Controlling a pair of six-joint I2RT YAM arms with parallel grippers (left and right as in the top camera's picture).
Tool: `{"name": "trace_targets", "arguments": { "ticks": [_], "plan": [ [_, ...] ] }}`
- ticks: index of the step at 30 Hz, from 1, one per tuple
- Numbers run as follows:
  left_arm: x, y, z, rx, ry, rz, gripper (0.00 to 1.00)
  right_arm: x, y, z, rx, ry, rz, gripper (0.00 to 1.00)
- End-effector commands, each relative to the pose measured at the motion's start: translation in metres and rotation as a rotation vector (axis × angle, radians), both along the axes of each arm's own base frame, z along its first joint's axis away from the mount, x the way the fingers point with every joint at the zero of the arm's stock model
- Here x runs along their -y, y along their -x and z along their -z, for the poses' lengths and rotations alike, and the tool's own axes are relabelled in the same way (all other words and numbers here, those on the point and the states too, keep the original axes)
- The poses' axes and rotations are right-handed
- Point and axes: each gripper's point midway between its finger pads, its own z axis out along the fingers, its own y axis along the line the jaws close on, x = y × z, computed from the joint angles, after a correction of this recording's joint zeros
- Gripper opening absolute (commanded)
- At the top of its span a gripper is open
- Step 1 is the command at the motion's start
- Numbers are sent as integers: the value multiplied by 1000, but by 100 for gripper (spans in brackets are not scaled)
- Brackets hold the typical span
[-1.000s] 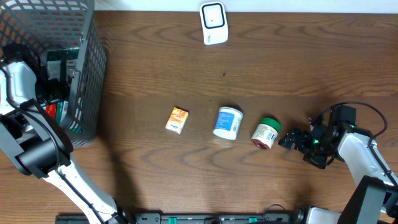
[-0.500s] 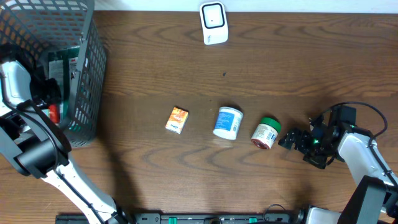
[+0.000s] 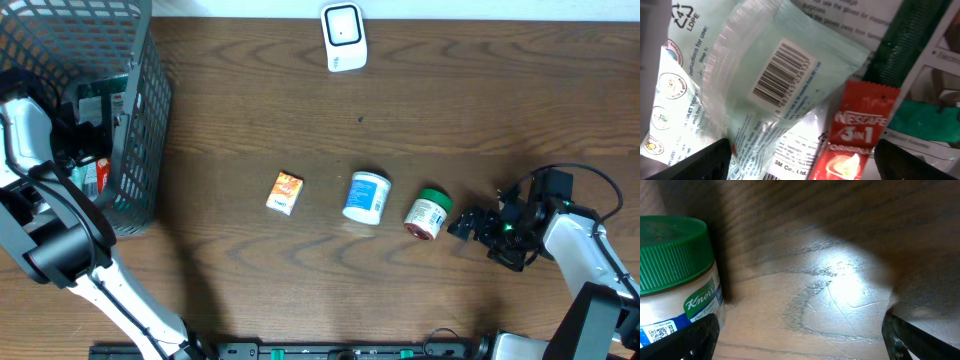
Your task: Scan the item barcode
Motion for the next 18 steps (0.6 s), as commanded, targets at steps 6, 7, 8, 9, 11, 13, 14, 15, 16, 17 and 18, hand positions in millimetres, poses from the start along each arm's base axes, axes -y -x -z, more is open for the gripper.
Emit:
{"name": "trace_targets", "arguments": {
  "ticks": [6, 7, 8, 9, 11, 13, 14, 15, 16, 17, 18],
  "plan": [
    [-7, -11, -66, 149, -79, -12, 92, -2, 0, 0, -3, -4, 2, 99],
    [-9, -10, -74, 160, -99, -15, 92, -2, 0, 0, -3, -4, 2, 99],
    [-12, -10, -81, 169, -126, -19, 91, -2, 0, 0, -3, -4, 2, 99],
    [-15, -9, -86, 174, -150, -23, 91, -2, 0, 0, -3, -4, 2, 99],
    [-27, -8, -93, 172, -215, -37, 92, -2, 0, 0, -3, -4, 2, 99],
    [-31, -8, -90, 159, -236, -30, 92, -2, 0, 0, -3, -4, 2, 99],
    [-31, -8, -86, 150, -234, -18, 92, -2, 0, 0, -2, -4, 2, 99],
    [-32, -8, -77, 134, -227, -7, 95, -2, 0, 0, -2, -4, 2, 99],
    [-32, -8, -70, 121, -223, 9, 95, -2, 0, 0, -2, -4, 2, 99],
    [-32, -8, -62, 105, -217, 28, 95, -2, 0, 0, -3, -4, 2, 99],
    [-32, -8, -55, 92, -211, 39, 96, -2, 0, 0, -3, -4, 2, 99]
  ]
}}
